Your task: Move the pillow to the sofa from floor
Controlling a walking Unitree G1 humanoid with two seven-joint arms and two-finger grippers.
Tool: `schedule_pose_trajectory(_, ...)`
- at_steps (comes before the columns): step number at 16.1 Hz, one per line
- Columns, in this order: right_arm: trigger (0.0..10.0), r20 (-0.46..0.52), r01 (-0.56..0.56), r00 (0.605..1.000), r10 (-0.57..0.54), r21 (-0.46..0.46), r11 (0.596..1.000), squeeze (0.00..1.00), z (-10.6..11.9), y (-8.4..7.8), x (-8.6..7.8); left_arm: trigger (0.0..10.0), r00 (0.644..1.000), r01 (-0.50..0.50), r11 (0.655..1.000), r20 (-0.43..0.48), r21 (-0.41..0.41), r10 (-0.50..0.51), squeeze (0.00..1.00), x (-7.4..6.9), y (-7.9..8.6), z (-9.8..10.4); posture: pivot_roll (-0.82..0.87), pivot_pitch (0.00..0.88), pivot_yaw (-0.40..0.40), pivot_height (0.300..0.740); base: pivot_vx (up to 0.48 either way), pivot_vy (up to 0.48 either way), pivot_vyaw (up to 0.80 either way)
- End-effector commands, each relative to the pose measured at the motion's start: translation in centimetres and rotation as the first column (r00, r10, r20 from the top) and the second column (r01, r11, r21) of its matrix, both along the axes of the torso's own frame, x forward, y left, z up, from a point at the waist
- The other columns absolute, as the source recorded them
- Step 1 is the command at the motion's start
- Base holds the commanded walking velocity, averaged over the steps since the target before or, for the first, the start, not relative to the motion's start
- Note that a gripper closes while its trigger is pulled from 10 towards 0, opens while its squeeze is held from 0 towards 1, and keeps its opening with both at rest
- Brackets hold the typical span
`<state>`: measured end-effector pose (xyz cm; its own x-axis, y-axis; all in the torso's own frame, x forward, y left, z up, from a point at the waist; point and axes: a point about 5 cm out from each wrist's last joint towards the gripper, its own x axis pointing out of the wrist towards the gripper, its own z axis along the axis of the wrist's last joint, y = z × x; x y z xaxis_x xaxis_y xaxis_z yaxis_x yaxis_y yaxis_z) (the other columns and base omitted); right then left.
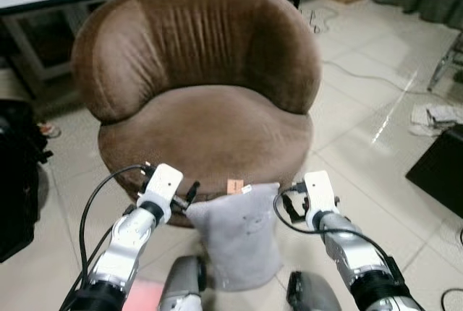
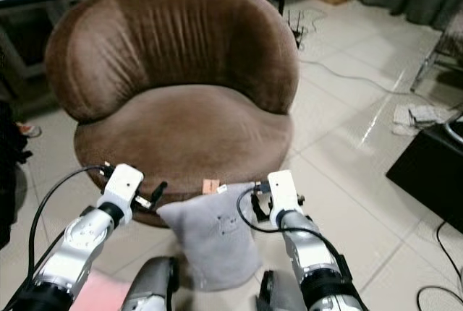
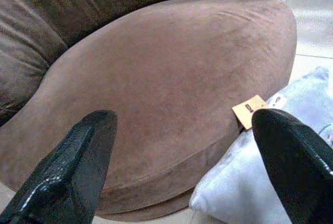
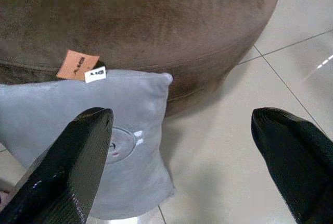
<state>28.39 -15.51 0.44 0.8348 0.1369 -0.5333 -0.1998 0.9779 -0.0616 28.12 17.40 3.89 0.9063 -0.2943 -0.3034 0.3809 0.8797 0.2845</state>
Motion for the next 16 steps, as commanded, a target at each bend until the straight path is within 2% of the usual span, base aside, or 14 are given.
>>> schedule_pose_trajectory(1, 10.0, 0.004, 0.003, 1.000, -0.003, -0.021, 1.000, 0.00, 0.1, -0.4, 0.2, 10.0, 0.999, 0.044, 0.999, -0.014, 0.025, -0.043, 0.00, 0.3, -0.4, -0.1, 0.08, 0.000, 0.021, 0.606, 0.000, 0.000, 0.00)
schedule_pose_trajectory(7, 10.0, 0.000, 0.010, 1.000, -0.010, -0.023, 1.000, 0.00, -0.3, -0.8, 0.0, 10.0, 0.997, 0.076, 0.996, -0.029, 0.055, -0.075, 0.00, 0.5, -0.1, -0.3, 0.07, 0.000, 0.022, 0.546, 0.000, 0.000, 0.00)
schedule_pose_trajectory(13, 10.0, 0.008, 0.006, 1.000, -0.005, -0.027, 1.000, 0.00, -0.3, -1.0, 0.0, 10.0, 0.994, 0.110, 0.992, -0.030, 0.062, -0.109, 0.00, 1.1, -0.5, -0.3, 0.06, 0.000, 0.015, 0.546, 0.000, 0.000, 0.00)
schedule_pose_trajectory(16, 10.0, 0.009, -0.014, 1.000, 0.014, -0.032, 0.999, 0.00, -0.2, -0.9, -0.2, 10.0, 0.993, 0.109, 0.989, -0.065, 0.101, -0.103, 0.00, 2.0, -0.1, -0.7, 0.05, 0.000, 0.007, 0.546, 0.000, 0.000, 0.00)
